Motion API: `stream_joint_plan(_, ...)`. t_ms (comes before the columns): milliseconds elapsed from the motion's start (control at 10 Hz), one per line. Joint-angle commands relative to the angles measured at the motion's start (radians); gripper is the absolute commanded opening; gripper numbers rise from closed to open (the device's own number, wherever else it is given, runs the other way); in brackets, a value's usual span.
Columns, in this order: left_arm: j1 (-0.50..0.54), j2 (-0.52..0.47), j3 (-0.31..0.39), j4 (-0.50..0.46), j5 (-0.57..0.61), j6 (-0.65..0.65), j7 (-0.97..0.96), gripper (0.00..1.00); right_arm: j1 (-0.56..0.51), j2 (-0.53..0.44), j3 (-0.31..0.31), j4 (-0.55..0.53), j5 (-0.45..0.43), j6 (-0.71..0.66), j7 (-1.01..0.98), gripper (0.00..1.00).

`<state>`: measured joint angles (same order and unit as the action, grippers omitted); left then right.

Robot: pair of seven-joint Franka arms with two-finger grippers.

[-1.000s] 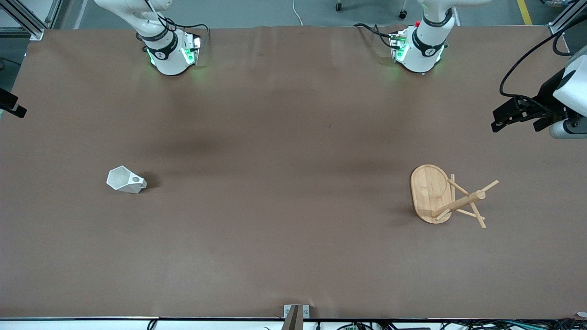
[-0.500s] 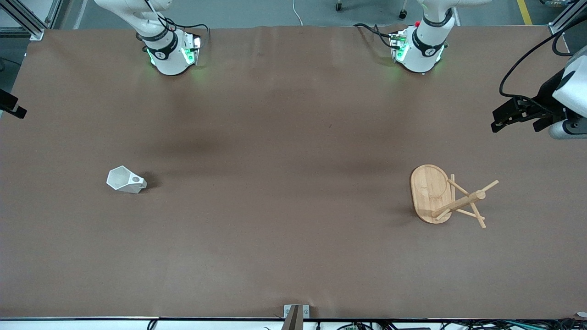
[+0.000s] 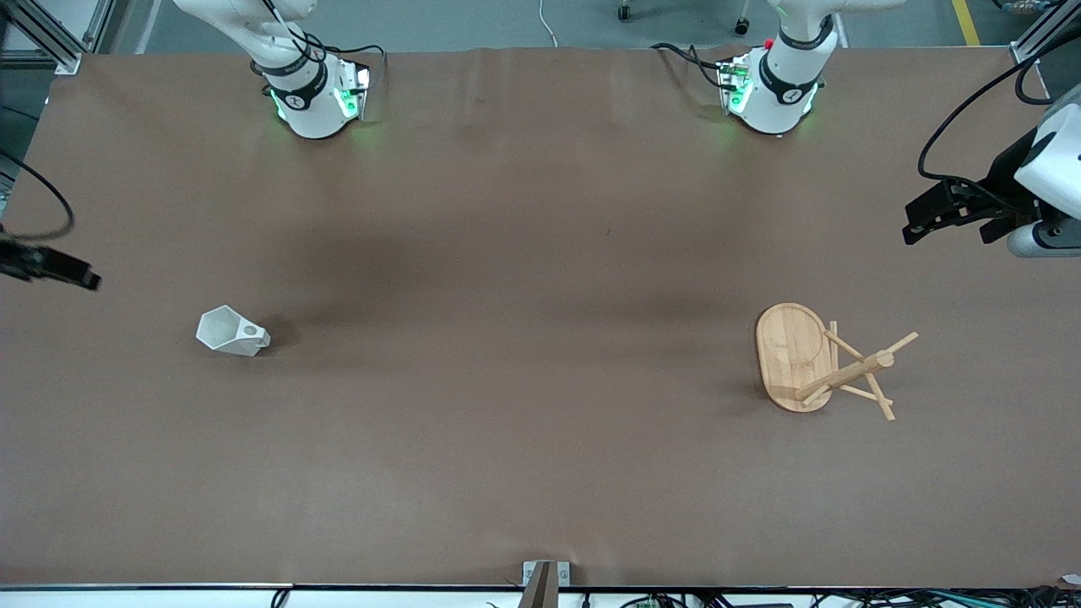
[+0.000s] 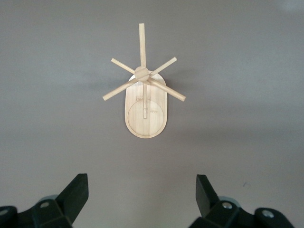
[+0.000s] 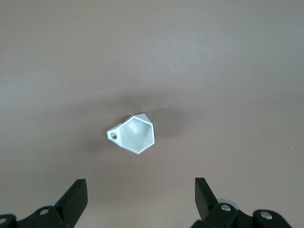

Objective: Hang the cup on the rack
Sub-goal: 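Reach the right gripper down and grasp the white cup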

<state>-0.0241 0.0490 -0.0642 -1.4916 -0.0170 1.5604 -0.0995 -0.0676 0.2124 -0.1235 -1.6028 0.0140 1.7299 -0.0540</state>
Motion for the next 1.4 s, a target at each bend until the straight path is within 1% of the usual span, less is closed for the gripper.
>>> stream_joint_plan(0,0.001,0.012,-0.003,-0.019,0.017,0.0,0.014,1.0,-0.041,0.03,0.013,-0.162,-0.003,0.198,-0.069,1.0)
stream_joint_plan(100,0.001,0.012,-0.003,-0.021,0.017,0.0,0.014,1.0,-0.043,0.03,0.013,-0.278,0.013,0.349,-0.07,1.0)
stream_joint_plan(300,0.001,0.015,-0.003,-0.019,0.019,0.0,0.014,1.0,-0.043,0.044,0.015,-0.455,0.021,0.594,-0.072,1.0)
stream_joint_plan(400,0.001,0.015,-0.003,-0.019,0.019,0.0,0.014,1.0,-0.038,0.056,0.016,-0.498,0.023,0.646,-0.072,1.0)
stream_joint_plan(600,0.0,0.017,-0.003,-0.019,0.019,0.001,0.014,1.0,-0.038,0.091,0.019,-0.505,0.023,0.651,-0.114,0.99)
stream_joint_plan(700,-0.002,0.017,-0.003,-0.019,0.019,0.001,0.014,1.0,-0.043,0.11,0.019,-0.503,0.044,0.669,-0.144,0.97)
stream_joint_plan(900,-0.001,0.017,-0.003,-0.019,0.019,0.001,0.014,1.0,-0.04,0.146,0.019,-0.493,0.125,0.686,-0.175,0.82)
stream_joint_plan(1000,0.0,0.017,-0.003,-0.019,0.019,0.003,0.014,1.0,-0.038,0.156,0.018,-0.493,0.129,0.701,-0.193,0.74)
stream_joint_plan(1200,0.0,0.017,-0.003,-0.019,0.019,0.004,0.014,1.0,-0.043,0.166,0.018,-0.491,0.13,0.712,-0.227,0.54)
stream_joint_plan(1300,0.001,0.017,-0.003,-0.019,0.019,0.004,0.014,1.0,-0.046,0.174,0.018,-0.491,0.13,0.723,-0.227,0.4)
